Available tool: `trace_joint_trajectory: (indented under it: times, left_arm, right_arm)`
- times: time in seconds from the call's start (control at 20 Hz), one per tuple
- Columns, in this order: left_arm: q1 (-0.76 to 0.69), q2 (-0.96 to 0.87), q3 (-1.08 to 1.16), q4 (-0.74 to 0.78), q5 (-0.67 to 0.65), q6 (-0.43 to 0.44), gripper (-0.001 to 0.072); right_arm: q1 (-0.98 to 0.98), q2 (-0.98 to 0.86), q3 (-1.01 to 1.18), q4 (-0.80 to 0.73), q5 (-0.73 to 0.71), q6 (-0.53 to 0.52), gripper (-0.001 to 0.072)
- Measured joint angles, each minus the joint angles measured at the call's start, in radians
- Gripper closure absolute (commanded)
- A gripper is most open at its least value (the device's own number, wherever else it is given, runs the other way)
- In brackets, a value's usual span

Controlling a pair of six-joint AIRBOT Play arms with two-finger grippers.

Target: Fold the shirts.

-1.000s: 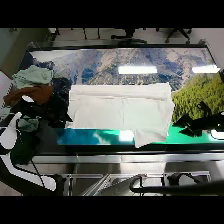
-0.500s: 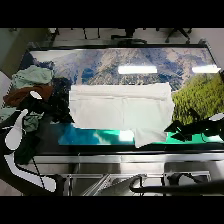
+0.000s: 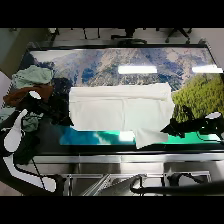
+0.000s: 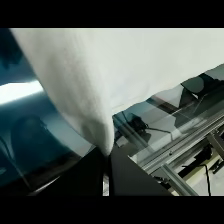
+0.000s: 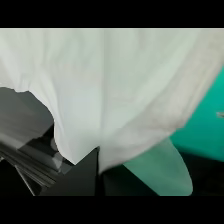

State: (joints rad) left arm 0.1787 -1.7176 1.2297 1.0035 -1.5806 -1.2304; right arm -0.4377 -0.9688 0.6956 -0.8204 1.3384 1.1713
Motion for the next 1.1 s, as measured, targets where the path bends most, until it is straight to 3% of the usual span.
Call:
trace_joint_trajectory:
  times: [0.3, 0.55, 0.85, 1.1]
  left_arm:
    - [0.025, 0.184, -0.218, 0.081, 0.011, -0.02, 0.0697]
    - [0.064, 0.285, -0.262, 0.054, 0.017, -0.034, 0.0697]
    - [0.019, 0.192, 0.016, -0.025, 0.021, -0.064, 0.0697]
    - [-0.021, -0.01, 0.27, -0.045, 0.043, -0.097, 0.0696]
  right_arm:
    - [-0.053, 0.203, -0.014, -0.261, 0.077, 0.146, 0.0694]
    - [-0.063, 0.257, 0.031, -0.142, 0.067, 0.089, 0.0694]
    - [-0.008, 0.047, 0.256, 0.123, -0.04, -0.044, 0.0693]
    - [0.084, -0.268, 0.518, 0.185, -0.156, -0.1, 0.0693]
